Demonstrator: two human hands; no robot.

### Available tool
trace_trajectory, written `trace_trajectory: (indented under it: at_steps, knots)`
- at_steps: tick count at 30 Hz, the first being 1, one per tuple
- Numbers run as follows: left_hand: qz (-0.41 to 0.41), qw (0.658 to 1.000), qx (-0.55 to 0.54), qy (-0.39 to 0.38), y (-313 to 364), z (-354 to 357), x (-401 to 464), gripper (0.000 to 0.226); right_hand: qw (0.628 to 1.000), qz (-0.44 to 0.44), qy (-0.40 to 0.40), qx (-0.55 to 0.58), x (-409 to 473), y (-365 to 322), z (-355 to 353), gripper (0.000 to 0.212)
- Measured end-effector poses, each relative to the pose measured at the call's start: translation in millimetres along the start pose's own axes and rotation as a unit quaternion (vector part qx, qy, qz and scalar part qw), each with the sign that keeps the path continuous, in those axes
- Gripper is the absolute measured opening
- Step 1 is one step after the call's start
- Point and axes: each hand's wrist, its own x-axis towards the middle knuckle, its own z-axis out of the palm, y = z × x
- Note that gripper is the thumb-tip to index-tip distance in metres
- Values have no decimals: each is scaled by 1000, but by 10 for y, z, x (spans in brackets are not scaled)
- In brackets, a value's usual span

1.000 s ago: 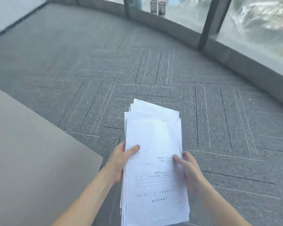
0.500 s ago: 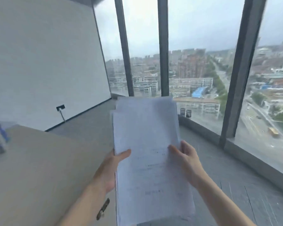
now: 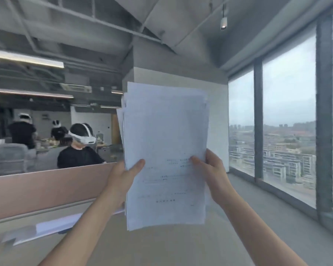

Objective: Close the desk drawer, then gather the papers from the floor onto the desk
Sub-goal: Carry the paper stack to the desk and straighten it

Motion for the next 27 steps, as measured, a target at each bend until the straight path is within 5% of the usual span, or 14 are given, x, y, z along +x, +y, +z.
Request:
trace_trajectory:
  at_steps: [7,15,27]
  knots:
    - [29,992,12,125,404,-1301,-445,12,992,-19,-111,60,-52,-239,1397,17]
    - [9,974,29,226,137,-2018,-781,25,976,-3,-193,97,-201,66,2248,15]
    - [-68,948,102,294,-1367,-2604,-512,21,967,82,-221,97,-199,1858,3078,22]
